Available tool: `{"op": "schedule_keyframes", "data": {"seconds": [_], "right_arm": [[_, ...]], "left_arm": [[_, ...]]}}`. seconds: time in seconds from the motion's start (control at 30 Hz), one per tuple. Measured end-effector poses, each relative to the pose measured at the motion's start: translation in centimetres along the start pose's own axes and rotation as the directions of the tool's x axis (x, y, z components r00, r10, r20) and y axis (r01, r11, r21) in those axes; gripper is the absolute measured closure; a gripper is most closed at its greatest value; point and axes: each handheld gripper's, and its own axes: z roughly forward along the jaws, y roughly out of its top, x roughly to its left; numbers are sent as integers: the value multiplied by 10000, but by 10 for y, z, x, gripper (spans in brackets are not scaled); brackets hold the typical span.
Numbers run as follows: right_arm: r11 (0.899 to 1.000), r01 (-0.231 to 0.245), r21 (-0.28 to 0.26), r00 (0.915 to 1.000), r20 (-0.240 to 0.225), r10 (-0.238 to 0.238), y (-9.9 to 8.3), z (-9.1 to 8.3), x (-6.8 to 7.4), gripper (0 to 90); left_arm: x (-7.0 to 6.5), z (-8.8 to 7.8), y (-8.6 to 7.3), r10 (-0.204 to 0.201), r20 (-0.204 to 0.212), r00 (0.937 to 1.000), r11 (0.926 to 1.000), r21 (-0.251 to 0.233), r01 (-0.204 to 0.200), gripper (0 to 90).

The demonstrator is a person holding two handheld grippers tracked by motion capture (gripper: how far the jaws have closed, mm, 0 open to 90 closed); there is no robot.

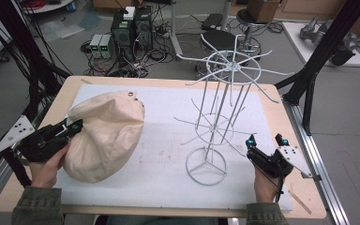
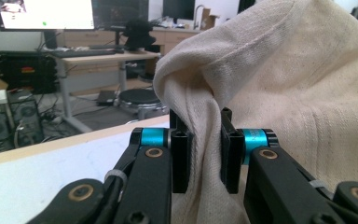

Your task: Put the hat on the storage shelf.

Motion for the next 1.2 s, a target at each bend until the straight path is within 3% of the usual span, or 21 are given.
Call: {"op": "schedule_keyframes", "data": {"seconds": [0.57, 0.87, 1.03, 1.2], "right_arm": [[10000, 95, -18, 9999, -66, -95, 0, 0, 1, 75], [10000, 19, -19, 10000, -50, -19, 0, 0, 1, 75], [10000, 15, -15, 10000, -58, -15, 0, 0, 1, 75], [10000, 18, -21, 10000, -50, -18, 0, -1, 1, 75]], "left_arm": [[-16, 20, 29, 53, 657, 9978, 9934, -1147, 23, 784], [-21, 28, 45, -148, 924, 9956, 9777, -2071, 337, 783], [-24, 31, 54, 10, 1112, 9938, 9736, -2268, 244, 784], [-26, 35, 59, -81, 1265, 9919, 9662, -2545, 403, 784]]}}
